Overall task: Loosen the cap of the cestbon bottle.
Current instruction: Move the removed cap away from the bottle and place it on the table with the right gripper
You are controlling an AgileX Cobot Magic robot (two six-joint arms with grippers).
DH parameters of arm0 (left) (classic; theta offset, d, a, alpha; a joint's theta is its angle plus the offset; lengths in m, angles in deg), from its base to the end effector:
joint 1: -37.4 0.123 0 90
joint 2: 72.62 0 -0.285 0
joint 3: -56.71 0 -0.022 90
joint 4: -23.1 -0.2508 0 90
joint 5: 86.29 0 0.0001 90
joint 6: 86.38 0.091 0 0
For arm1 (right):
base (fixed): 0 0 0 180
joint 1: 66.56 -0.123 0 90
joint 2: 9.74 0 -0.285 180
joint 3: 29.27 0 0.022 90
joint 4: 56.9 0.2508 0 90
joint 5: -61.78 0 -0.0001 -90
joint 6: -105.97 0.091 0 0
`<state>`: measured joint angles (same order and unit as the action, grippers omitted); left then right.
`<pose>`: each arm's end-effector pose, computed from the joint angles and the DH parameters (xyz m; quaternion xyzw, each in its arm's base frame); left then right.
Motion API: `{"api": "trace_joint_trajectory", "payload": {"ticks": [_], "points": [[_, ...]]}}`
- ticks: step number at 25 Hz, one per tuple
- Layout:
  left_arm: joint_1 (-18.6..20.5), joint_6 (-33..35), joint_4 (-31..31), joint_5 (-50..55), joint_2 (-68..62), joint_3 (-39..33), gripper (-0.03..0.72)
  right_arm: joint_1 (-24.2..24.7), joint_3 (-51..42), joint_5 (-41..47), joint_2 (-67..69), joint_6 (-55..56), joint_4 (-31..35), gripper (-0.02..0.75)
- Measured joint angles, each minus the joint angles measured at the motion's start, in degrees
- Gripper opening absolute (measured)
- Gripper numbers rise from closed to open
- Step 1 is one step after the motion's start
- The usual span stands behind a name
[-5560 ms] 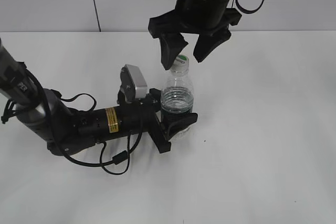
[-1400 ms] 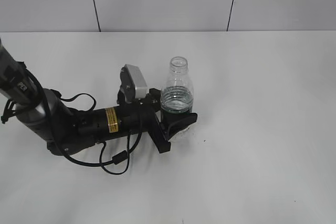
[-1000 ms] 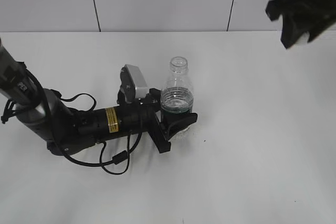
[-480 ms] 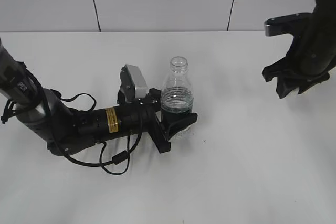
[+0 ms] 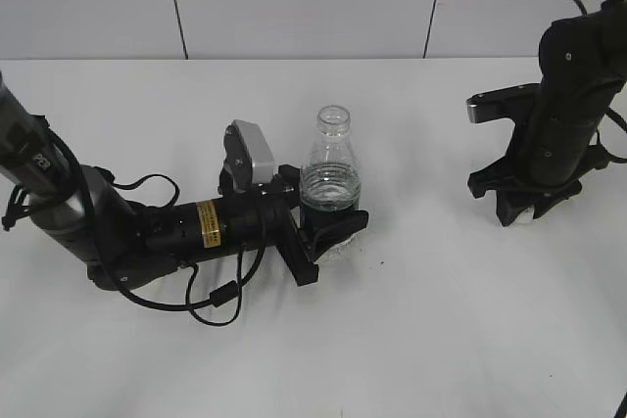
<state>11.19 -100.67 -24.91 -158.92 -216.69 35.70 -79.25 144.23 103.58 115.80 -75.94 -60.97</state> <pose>0.3122 -0.2256 0.0422 0.4229 0.6190 -0.4029 0.5250 0.3682 0.0785 0.1129 -0.1518 0.9866 -0.0199 0.0558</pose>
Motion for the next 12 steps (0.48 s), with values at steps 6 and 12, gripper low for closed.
{"api": "trace_joint_trajectory", "payload": {"ticks": [6,12], "points": [[0.00,-0.02,0.00,0.00,0.00,0.00,0.400,0.00,0.00,-0.22,0.88,0.00,1.30,0.295],[0.00,-0.02,0.00,0.00,0.00,0.00,0.400,0.00,0.00,-0.28,0.88,0.00,3.12,0.335]]}}
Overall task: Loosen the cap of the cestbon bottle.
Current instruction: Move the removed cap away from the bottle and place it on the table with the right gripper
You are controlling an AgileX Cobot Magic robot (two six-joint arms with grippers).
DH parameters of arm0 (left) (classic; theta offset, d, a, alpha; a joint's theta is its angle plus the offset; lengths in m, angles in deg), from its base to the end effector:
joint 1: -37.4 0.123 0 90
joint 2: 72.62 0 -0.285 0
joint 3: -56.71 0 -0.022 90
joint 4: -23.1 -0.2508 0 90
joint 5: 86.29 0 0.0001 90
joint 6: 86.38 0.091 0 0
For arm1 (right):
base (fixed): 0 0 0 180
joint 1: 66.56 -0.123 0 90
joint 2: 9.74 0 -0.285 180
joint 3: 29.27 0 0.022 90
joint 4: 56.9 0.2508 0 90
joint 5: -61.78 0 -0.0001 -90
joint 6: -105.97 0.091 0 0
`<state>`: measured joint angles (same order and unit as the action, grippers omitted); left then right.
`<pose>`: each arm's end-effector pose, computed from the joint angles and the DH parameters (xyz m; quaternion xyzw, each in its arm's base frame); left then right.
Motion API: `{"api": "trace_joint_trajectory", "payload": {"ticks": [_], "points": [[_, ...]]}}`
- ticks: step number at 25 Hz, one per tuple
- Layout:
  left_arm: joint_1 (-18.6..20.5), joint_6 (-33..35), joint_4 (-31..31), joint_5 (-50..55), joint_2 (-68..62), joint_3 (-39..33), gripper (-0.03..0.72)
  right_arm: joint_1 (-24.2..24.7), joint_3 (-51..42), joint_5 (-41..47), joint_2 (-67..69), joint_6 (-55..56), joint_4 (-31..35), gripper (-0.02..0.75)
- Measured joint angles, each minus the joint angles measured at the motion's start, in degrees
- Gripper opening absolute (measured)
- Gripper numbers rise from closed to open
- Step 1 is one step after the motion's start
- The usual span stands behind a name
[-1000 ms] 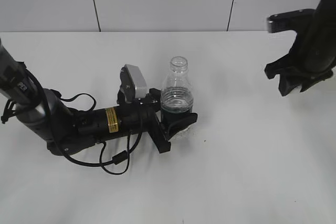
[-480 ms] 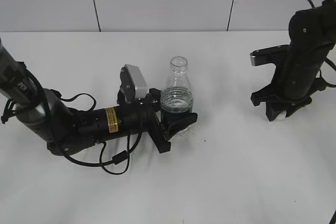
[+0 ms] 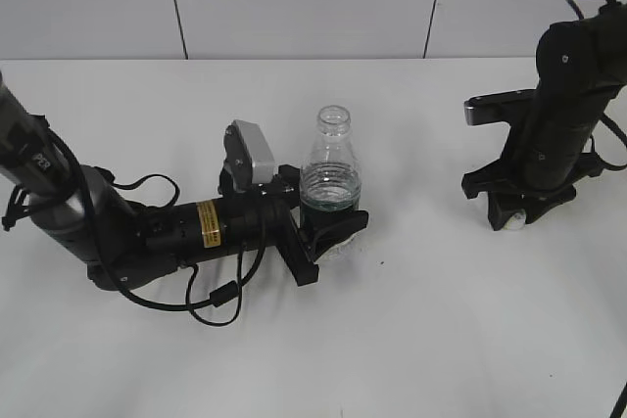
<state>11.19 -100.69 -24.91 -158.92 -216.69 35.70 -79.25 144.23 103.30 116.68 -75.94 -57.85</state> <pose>0.3122 -0.2256 0.0422 0.4228 0.6191 -0.4030 0.5249 0.3676 0.0817 0.1071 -0.1328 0.9899 -0.0012 0.0488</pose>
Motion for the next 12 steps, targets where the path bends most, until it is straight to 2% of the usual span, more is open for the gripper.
{"api": "trace_joint_trajectory", "payload": {"ticks": [7,12], "points": [[0.00,0.00,0.00,0.00,0.00,0.00,0.400,0.00,0.00,0.11,0.00,-1.25,0.18,0.586],[0.00,0.00,0.04,0.00,0.00,0.00,0.400,0.00,0.00,0.35,0.00,-1.94,0.18,0.593]]}}
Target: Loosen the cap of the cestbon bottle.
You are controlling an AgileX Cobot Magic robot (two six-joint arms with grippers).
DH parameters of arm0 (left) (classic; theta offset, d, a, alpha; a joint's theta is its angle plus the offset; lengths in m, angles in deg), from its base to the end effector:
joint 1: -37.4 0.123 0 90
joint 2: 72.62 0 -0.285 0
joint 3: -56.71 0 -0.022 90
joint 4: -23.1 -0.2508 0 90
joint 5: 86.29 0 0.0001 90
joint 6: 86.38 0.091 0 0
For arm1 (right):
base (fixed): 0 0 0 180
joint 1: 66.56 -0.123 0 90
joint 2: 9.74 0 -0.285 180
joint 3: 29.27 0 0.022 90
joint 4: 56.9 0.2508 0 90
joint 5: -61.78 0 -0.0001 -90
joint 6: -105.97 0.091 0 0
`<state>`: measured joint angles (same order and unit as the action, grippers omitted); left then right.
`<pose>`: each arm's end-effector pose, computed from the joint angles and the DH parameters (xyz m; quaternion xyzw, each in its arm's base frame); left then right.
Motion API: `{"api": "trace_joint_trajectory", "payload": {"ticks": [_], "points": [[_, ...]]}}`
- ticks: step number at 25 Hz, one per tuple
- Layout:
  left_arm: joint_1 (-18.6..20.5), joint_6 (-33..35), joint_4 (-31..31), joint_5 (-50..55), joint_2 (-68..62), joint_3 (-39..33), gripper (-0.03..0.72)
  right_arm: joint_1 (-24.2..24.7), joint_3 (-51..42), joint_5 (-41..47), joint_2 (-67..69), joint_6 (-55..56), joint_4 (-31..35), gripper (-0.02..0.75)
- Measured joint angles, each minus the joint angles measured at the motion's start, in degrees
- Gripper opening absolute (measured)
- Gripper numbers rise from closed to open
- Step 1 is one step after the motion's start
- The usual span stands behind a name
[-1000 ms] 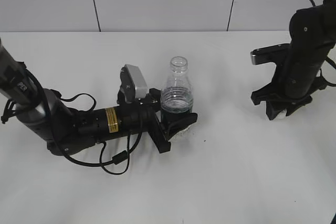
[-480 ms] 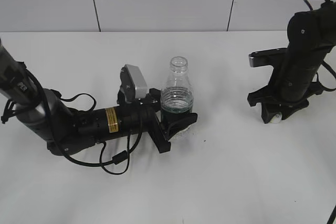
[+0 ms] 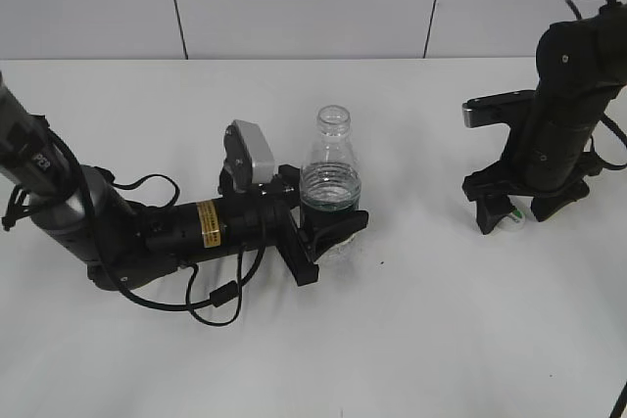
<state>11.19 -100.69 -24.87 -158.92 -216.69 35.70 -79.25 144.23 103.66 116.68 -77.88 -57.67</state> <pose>0.3123 -0.2256 0.0422 0.4225 0.6193 -0.4029 0.5251 0.3670 0.0818 0.1070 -0.1484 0.9879 -0.0012 0.0456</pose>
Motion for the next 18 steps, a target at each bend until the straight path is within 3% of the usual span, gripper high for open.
{"api": "trace_joint_trajectory", "payload": {"ticks": [7,15,18], "points": [[0.00,0.00,0.00,0.00,0.00,0.00,0.400,0.00,0.00,0.03,0.00,-1.00,0.17,0.591],[0.00,0.00,0.39,3.12,-0.76,0.00,0.538,0.00,0.00,0.03,0.00,-1.29,0.17,0.591],[0.00,0.00,0.39,3.38,-0.65,-0.05,0.557,0.00,0.00,-0.02,0.00,-1.29,0.17,0.590]]}}
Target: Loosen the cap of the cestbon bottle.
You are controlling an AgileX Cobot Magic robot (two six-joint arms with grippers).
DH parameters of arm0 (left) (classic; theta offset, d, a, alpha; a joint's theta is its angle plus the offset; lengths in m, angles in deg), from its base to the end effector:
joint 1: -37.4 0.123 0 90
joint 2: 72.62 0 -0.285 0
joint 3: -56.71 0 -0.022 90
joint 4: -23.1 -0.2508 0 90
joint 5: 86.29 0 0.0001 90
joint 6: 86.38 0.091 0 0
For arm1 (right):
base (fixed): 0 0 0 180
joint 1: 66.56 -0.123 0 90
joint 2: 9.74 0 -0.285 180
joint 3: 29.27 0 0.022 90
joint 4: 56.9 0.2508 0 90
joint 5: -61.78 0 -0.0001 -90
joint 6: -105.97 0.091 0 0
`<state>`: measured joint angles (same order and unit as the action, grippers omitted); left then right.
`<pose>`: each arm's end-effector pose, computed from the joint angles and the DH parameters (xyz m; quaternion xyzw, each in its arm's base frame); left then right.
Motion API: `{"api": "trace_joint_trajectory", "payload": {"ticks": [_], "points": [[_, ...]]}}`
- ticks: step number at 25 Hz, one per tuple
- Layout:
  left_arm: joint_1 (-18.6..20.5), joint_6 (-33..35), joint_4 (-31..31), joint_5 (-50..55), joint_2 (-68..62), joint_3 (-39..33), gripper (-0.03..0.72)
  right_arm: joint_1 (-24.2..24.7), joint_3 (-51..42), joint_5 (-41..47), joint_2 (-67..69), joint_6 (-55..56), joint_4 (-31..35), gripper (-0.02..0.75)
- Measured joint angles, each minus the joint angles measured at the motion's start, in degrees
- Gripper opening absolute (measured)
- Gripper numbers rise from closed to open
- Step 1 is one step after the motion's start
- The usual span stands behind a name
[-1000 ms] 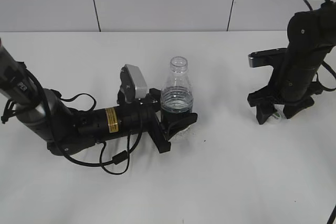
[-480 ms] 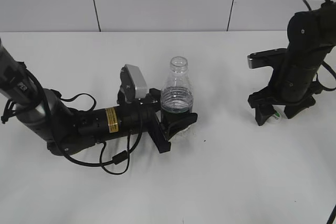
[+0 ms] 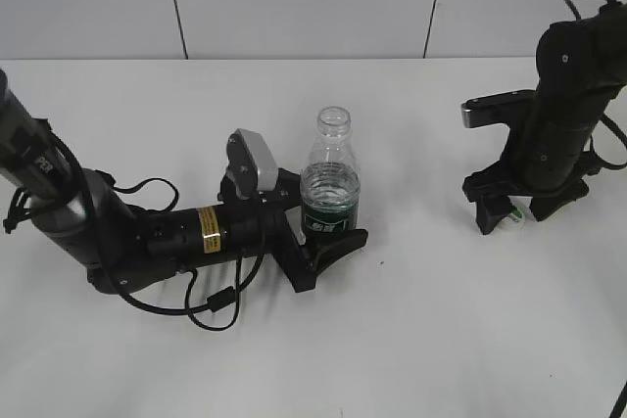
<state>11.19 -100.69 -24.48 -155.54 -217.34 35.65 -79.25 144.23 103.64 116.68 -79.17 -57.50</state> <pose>0.3124 -0.2238 0.0326 0.4266 0.6421 -0.3858 0.5069 0.3670 0.0820 0.1070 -0.1585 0.9863 -0.0007 0.0457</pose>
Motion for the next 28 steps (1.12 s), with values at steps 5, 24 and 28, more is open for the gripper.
{"api": "trace_joint_trajectory", "payload": {"ticks": [5,24,28], "points": [[0.00,-0.39,-0.18,0.21,3.49,-0.89,0.560,0.00,0.00,0.00,0.00,0.00,0.00,0.590],[0.00,-21.95,-3.12,9.24,31.43,-2.93,0.563,0.00,0.00,0.19,-0.91,-0.22,0.60,0.590],[0.00,-25.83,0.62,20.97,39.17,-2.93,0.563,0.00,0.00,0.40,-5.58,-0.27,0.60,0.590]]}}
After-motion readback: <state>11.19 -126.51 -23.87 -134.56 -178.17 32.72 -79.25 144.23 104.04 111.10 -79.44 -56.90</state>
